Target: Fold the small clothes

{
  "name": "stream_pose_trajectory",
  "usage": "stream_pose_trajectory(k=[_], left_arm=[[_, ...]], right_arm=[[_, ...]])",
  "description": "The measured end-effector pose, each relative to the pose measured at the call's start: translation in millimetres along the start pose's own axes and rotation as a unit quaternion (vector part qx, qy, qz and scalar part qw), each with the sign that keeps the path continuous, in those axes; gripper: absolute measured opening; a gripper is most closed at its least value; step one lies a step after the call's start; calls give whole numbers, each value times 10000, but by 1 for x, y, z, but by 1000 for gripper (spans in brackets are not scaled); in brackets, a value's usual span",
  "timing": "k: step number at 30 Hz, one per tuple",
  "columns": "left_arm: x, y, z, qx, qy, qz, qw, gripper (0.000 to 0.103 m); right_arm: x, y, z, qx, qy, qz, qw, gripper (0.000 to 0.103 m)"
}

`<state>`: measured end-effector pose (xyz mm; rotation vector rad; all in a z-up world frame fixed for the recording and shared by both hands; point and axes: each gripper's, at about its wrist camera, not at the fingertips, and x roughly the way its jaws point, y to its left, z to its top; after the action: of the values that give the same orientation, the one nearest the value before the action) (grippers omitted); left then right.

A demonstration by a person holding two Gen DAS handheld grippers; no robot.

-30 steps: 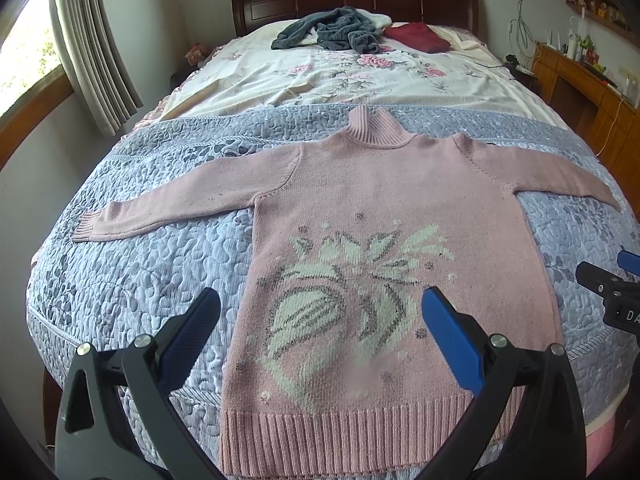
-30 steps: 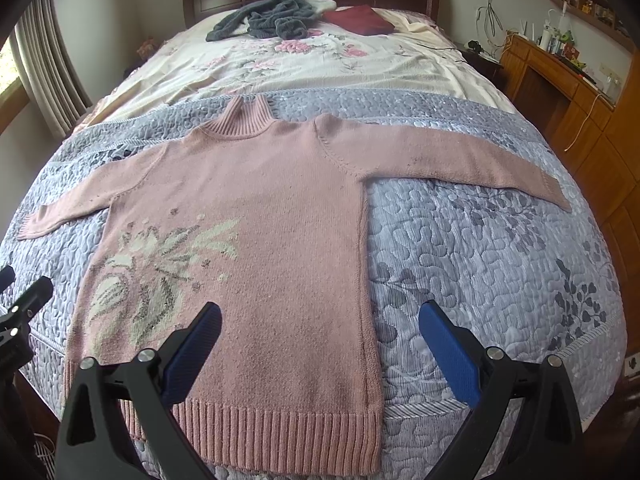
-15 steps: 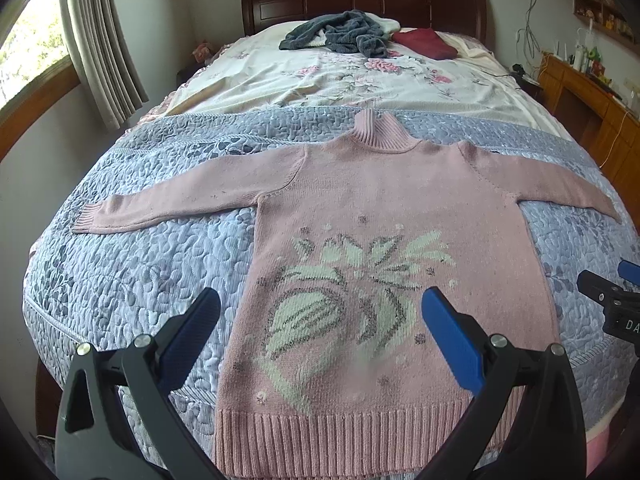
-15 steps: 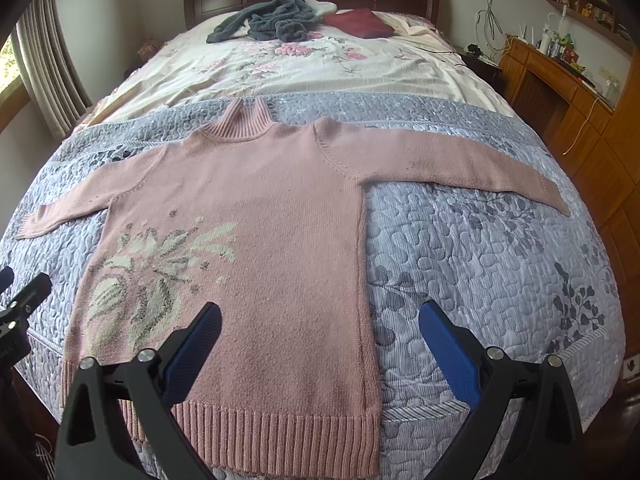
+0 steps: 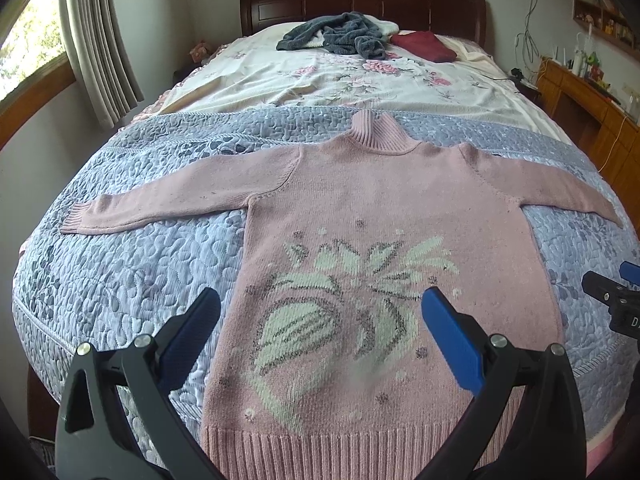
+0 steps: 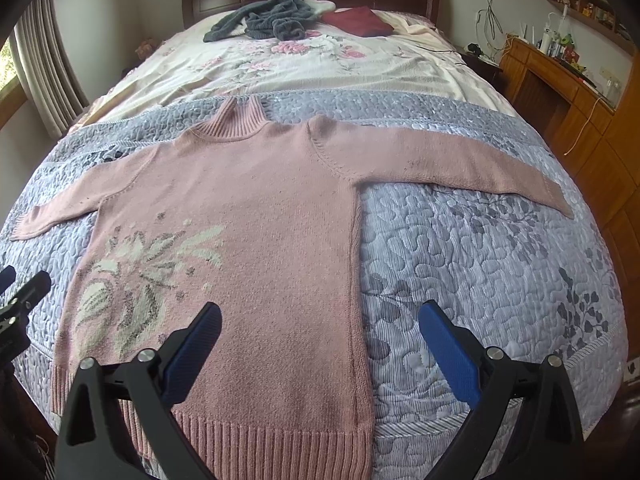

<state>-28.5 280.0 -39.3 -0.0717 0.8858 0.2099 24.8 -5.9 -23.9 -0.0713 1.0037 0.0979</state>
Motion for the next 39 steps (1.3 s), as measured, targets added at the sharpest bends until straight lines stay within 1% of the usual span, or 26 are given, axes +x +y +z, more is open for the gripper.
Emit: stream_pose_trajectory(k=[5, 9, 14, 17, 19, 21, 24, 26, 28, 30, 32, 35, 36, 38, 39], left_arm=[[18, -21, 13, -56, -75, -89, 9999, 100], [43, -49, 32, -19, -172, -218, 9996, 100], [90, -93, 63, -39, -48, -424, 9991, 100], [113, -124, 80, 58, 20, -452, 9990, 100], [127, -146, 90, 162, 84, -458, 9988, 100], [138, -167, 98, 240, 180, -520, 9982, 100], [157, -198, 113, 343, 309, -548, 9974, 100], [169, -215, 121, 384, 382, -506, 9973, 100], [179, -230, 130, 371, 480, -561, 9966, 100], [186, -243, 137, 386, 531, -566, 9962, 100], [189, -253, 142, 427, 528, -565, 9961, 100], [193, -265, 148, 517, 545, -520, 9958, 100], [194, -268, 149, 526, 576, -537, 9955, 100], [196, -271, 150, 551, 610, -535, 9952, 100], [197, -272, 151, 582, 624, -512, 9950, 100]], right_arm=[[17, -17, 7, 42, -15, 40, 10000, 99], [44, -39, 16, 90, 105, -62, 9999, 99], [83, -78, 37, 244, 323, -255, 9989, 99], [102, -109, 52, 316, 407, -416, 9978, 99], [111, -137, 65, 381, 361, -519, 9973, 99], [119, -173, 77, 562, 343, -664, 9956, 99], [133, -246, 96, 1123, 464, -740, 9898, 99], [143, -298, 106, 1489, 584, -904, 9830, 99], [155, -347, 112, 1754, 750, -1098, 9755, 99], [167, -393, 116, 2079, 859, -1121, 9679, 99], [176, -433, 116, 2439, 1026, -957, 9596, 99], [192, -478, 111, 2917, 1272, -928, 9435, 99], [197, -489, 109, 3040, 1339, -854, 9393, 99], [209, -499, 106, 3168, 1490, -614, 9347, 99], [212, -501, 105, 3203, 1496, -583, 9336, 99]])
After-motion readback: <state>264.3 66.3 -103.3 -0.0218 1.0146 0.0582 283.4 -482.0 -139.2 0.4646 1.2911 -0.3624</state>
